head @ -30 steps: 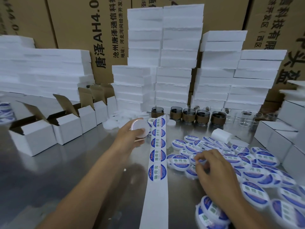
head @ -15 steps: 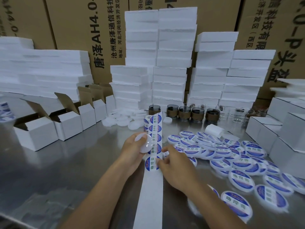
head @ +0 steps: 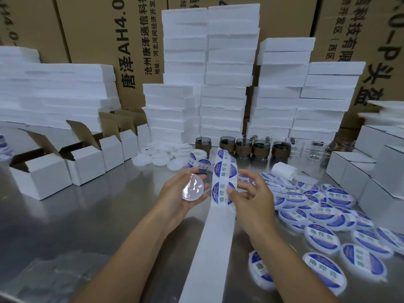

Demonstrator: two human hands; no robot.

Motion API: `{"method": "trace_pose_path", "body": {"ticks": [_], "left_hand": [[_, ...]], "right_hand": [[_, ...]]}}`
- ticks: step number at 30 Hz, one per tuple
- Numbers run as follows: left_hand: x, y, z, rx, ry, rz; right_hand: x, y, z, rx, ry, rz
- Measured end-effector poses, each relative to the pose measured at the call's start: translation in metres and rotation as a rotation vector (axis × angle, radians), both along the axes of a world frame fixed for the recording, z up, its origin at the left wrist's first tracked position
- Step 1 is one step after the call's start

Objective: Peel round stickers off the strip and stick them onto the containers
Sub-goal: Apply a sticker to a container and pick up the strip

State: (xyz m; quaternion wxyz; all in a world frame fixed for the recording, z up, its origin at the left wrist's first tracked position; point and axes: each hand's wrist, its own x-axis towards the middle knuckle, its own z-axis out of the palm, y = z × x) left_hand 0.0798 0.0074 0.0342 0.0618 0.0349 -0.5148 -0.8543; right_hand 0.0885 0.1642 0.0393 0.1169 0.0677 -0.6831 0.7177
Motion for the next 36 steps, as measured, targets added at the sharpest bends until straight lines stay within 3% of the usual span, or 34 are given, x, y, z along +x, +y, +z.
{"method": "trace_pose_path", "body": {"ticks": [2,6,12,14,25,36], "left_hand": [[0.001,0.004,-0.001,-0.086,-0.021,-0.053],[0.004,0.014,-0.001,-0.305,-0.034,-0.089],[0.009,0.016,0.002,-0.387,-0.021,-0.113],[0.01,0.016,0.002,-0.382,-0.006,-0.141],[0.009,0.013,-0.002,-0.41,0.071,-0.236],[0.004,0.016,-0.003,-0.439,0.032,-0.073]], "right_hand": [[-0.001,-0.001,0.0,-0.039,-0.002,0.032],[-0.002,-0.004,-0.003,0.071,0.051,0.017],[0.0,0.005,-0.006,0.672,0.499,-0.226],[-0.001,0.006,-0.007,0.753,0.537,-0.214],[0.0,0.006,-0.006,0.751,0.467,-0.172],[0.002,0.006,-0.004,0.768,0.496,-0.15]]}}
